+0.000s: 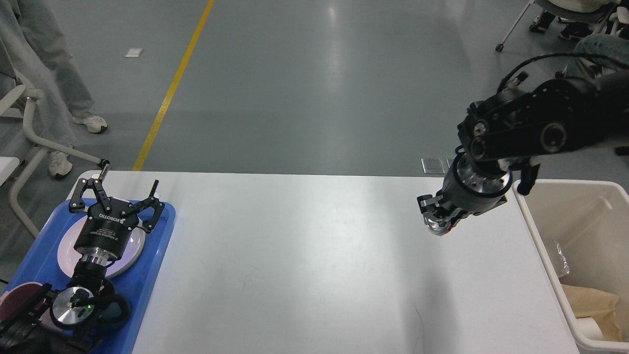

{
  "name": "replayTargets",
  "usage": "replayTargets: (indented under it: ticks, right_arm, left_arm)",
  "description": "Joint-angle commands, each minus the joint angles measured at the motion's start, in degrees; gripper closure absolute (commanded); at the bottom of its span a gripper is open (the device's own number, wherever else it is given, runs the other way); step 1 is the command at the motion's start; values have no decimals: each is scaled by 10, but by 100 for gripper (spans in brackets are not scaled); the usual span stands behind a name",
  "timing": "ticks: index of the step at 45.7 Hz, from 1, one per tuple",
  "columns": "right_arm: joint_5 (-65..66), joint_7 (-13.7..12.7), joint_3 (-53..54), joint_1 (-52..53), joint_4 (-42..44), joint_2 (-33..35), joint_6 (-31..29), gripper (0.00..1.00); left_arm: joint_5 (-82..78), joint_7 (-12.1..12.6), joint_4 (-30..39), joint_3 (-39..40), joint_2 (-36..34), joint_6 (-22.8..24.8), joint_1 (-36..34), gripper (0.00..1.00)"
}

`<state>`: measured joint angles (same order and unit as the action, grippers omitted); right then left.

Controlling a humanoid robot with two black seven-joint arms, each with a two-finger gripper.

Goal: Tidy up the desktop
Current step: 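Lift the can and carry it over the white bin, then lower the can into the white bin and release it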

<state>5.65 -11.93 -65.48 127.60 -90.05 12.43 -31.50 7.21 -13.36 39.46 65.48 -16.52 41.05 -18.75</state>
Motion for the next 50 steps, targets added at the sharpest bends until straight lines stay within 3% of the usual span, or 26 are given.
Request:
replayTargets:
  ticks: [1, 6, 9, 12, 22, 31, 40, 50]
  right_arm:
    - [-2, 69, -61, 86, -54, 15, -44, 100]
    - [-3, 152, -140, 125, -69, -1, -51, 100]
    - [-4, 182, -180, 129, -72, -13, -51, 100]
    - [-4, 196, -203, 135, -77, -14, -50, 100]
    - [-26, 196, -264, 132, -74, -7, -28, 100]
    - [-20, 186, -311, 49, -44, 91, 75, 100]
    - [-11, 177, -298, -140, 109, 168, 107, 100]
    - [-11, 161, -187, -347, 296, 240, 108, 100]
  left_arm:
    - [0, 0, 0, 0, 0, 0, 0, 4]
    - [0, 0, 0, 0, 0, 0, 0, 4]
    - [0, 0, 0, 0, 0, 0, 0, 4]
    - [0, 0, 0, 0, 0, 0, 0, 4]
    - [0, 0, 0, 0, 0, 0, 0, 4]
    - [0, 0, 0, 0, 0, 0, 0, 4]
    - [0, 0, 0, 0, 0, 0, 0, 4]
    - [0, 0, 0, 0, 0, 0, 0, 4]
